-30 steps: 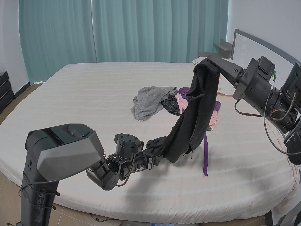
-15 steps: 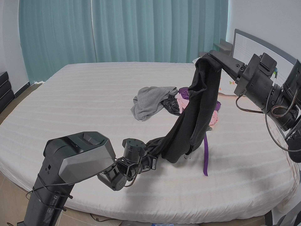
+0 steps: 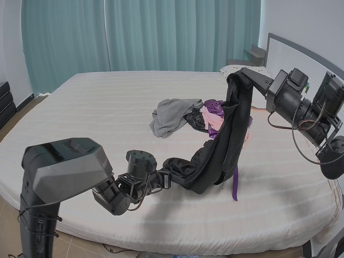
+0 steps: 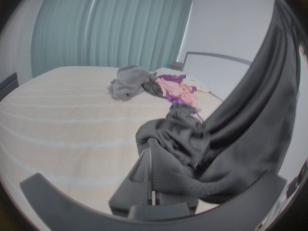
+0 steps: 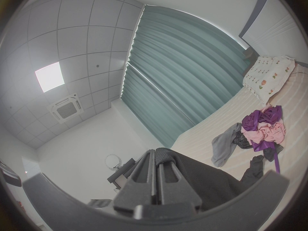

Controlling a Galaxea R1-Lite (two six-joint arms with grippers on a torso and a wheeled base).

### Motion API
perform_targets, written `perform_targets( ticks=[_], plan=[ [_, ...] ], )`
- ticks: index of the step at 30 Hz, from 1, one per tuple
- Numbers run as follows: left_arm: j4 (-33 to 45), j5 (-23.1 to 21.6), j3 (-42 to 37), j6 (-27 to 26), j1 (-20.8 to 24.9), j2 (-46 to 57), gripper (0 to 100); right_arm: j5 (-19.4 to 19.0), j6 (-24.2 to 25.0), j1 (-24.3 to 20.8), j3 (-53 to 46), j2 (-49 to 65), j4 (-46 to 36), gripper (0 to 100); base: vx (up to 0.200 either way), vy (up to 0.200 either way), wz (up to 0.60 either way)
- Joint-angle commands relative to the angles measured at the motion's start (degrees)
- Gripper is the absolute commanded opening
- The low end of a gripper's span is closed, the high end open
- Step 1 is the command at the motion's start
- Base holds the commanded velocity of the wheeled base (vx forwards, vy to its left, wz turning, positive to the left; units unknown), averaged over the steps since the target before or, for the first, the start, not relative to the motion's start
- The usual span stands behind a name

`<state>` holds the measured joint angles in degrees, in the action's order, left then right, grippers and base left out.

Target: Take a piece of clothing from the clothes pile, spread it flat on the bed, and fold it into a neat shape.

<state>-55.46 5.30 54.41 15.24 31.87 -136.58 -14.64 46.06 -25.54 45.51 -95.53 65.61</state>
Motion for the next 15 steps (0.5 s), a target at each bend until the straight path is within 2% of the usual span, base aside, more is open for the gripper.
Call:
perform_targets(
  ticks=[1, 5, 9, 12, 15],
  plan=[
    [5.88, 0.15, -2.29, 4.01, -2.6, 15.47, 0, 0.49, 0.0, 3.48, 2.92, -7.57, 0.04, 0, 0.0, 0.0, 0.0],
    [13.88, 0.06, 1.93, 8.67, -5.59, 22.5, 0, 2.78, -0.09, 5.76, 7.31, -9.06, 0.04, 0, 0.0, 0.0, 0.0],
    [18.54, 0.06, 7.12, 12.01, -8.4, 27.07, 0, 5.06, -0.18, 7.61, 13.03, -8.36, -0.04, 0, 0.0, 0.0, 0.0],
    [19.42, -0.03, 9.49, 14.64, -10.07, 29.09, 0, 6.99, -0.35, 7.96, 15.14, -8.19, 0.04, 0, 0.0, 0.0, 0.0],
    [19.24, -0.21, 7.82, 18.69, -10.68, 29.53, 0, 7.79, -0.09, 7.17, 12.15, -9.15, 0.04, 0, 0.0, 0.0, 0.0]
  ],
)
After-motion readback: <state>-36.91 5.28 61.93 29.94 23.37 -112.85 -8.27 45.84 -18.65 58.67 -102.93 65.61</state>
